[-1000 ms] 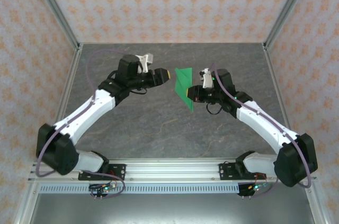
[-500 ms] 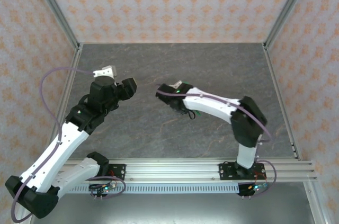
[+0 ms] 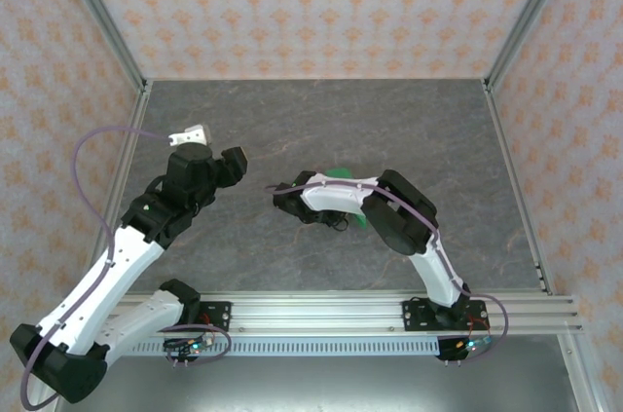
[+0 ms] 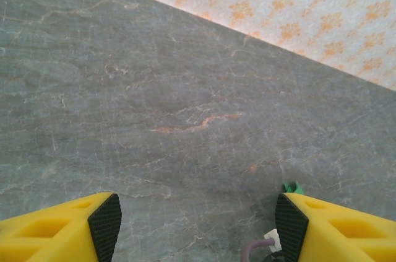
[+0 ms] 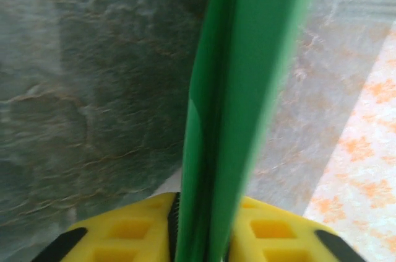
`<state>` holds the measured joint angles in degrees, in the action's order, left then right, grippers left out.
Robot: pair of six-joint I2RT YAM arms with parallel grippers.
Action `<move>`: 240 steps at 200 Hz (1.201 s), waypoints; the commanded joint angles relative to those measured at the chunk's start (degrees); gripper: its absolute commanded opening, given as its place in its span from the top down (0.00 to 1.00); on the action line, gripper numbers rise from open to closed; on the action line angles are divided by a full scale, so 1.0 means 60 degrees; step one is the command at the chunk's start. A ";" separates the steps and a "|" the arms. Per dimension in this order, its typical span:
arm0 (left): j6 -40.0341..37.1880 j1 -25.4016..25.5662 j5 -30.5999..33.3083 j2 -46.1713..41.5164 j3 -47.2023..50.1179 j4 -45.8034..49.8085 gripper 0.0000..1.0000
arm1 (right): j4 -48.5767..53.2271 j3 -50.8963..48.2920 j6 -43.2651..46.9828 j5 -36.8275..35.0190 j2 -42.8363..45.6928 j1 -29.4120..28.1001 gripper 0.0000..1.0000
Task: Fold a paper plane with a square sheet of paper (fold left side to right side)
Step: Turn over the paper at the center of the table, then pick up the paper from the center of the table.
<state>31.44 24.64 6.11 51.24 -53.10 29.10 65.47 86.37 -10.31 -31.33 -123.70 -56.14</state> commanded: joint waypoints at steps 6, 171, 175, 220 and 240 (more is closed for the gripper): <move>0.0180 -0.0056 -0.0461 0.0427 0.0293 -0.0507 0.31 | -0.0727 -0.0367 0.0169 0.1666 0.0973 -0.0092 0.56; 0.2845 0.1093 -0.6970 0.8143 -0.0588 -0.6625 0.35 | -0.9171 -0.7371 -0.2347 1.1984 0.9786 0.6832 0.02; 0.2859 0.1104 -0.7011 0.8284 -0.0676 -0.6669 0.35 | -0.9351 -0.7519 -0.2468 1.2182 0.9804 0.7030 0.02; 0.2921 0.1212 -0.7331 0.9625 -0.1523 -0.6852 0.43 | -1.0004 -0.8240 -0.2655 1.2725 0.9813 0.7791 0.01; 0.2899 0.1210 -0.7390 1.0135 -0.1688 -0.6897 0.50 | -0.9798 -0.8173 -0.2375 1.2716 0.9762 0.7789 0.00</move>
<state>48.62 31.79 -36.75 109.43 -61.14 -10.15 9.91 37.10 -25.08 42.04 -65.76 -9.63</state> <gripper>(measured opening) 0.534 0.996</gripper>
